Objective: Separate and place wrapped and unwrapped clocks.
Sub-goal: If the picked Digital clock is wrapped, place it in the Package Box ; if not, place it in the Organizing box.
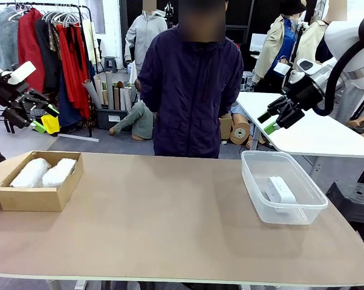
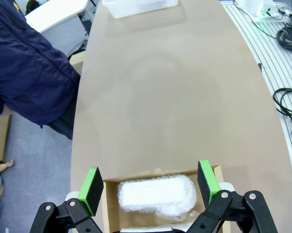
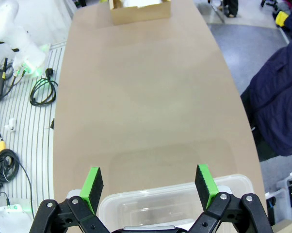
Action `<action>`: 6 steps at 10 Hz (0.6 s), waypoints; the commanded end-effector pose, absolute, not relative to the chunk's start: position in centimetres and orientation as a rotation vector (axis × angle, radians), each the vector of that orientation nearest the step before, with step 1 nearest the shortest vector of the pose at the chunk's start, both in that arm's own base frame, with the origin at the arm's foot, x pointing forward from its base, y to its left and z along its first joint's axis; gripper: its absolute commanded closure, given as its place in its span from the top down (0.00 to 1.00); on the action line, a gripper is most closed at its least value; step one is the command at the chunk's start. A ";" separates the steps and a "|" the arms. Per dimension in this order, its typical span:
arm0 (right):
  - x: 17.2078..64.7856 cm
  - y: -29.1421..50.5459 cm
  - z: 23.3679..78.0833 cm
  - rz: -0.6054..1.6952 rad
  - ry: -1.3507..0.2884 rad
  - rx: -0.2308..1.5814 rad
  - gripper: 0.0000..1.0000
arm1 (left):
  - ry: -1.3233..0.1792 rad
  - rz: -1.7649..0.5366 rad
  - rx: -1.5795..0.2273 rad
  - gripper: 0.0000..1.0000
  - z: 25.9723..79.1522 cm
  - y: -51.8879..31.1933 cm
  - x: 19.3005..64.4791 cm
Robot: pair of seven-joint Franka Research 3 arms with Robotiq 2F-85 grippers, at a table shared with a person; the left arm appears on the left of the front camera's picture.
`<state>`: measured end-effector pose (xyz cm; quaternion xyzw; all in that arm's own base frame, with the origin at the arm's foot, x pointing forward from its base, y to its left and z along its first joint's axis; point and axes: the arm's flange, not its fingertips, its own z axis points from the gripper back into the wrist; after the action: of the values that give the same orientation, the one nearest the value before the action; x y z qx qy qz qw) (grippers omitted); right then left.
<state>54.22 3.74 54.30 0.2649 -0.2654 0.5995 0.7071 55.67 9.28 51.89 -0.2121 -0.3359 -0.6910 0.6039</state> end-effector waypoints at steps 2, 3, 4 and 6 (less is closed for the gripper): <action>54.2 3.9 54.6 1.319 -0.589 0.587 1.00 | -0.783 -1.615 -0.487 1.00 52.0 9.4 55.5; 54.2 3.9 54.6 1.319 -0.589 0.587 1.00 | -0.783 -1.615 -0.487 1.00 52.0 9.4 55.5; 54.2 3.9 54.6 1.319 -0.589 0.587 1.00 | -0.783 -1.615 -0.487 1.00 52.0 9.4 55.5; 54.2 3.9 54.6 1.319 -0.589 0.587 1.00 | -0.783 -1.615 -0.487 1.00 52.0 9.4 55.5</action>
<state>54.22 3.74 54.30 0.2649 -0.2654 0.5995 0.7071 55.67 9.28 51.89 -0.2121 -0.3359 -0.6910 0.6039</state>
